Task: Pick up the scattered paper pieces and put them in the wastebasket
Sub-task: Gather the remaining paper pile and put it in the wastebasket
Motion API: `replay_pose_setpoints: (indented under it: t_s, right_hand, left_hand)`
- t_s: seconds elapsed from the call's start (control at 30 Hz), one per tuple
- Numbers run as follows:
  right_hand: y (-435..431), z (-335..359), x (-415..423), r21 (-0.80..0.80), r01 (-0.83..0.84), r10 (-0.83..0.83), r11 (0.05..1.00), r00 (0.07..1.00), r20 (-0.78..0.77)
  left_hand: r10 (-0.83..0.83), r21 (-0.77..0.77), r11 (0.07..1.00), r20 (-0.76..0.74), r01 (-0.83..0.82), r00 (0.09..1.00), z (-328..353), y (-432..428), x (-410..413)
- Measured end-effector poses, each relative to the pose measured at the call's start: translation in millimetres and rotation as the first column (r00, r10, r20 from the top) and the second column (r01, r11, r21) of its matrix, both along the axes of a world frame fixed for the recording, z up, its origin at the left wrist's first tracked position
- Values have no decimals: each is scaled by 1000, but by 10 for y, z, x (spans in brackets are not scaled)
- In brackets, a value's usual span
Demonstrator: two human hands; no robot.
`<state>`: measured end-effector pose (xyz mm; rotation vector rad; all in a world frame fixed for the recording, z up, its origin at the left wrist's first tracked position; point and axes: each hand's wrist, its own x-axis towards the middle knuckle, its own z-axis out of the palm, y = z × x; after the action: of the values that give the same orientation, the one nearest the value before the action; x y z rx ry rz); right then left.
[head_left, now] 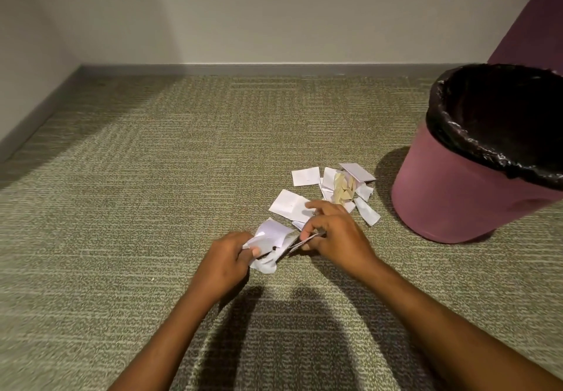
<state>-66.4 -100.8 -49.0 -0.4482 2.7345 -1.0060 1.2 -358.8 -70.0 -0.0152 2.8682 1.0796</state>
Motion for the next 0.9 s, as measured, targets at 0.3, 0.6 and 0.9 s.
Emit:
replay_pose_setpoints:
  t_s: [0.3, 0.6, 0.9]
  right_hand:
    - [-206, -7, 50, -97, 4, 8, 995, 993, 121]
    - [-153, 195, 91, -402, 176, -55, 899, 954, 294]
    - [47, 839, 60, -621, 198, -70, 758, 972, 225]
  left_hand:
    - [31, 44, 999, -54, -29, 998, -51, 74, 87]
    - [134, 306, 944, -14, -123, 991, 147, 179, 99]
    - [177, 683, 698, 123, -213, 976, 866, 647, -36]
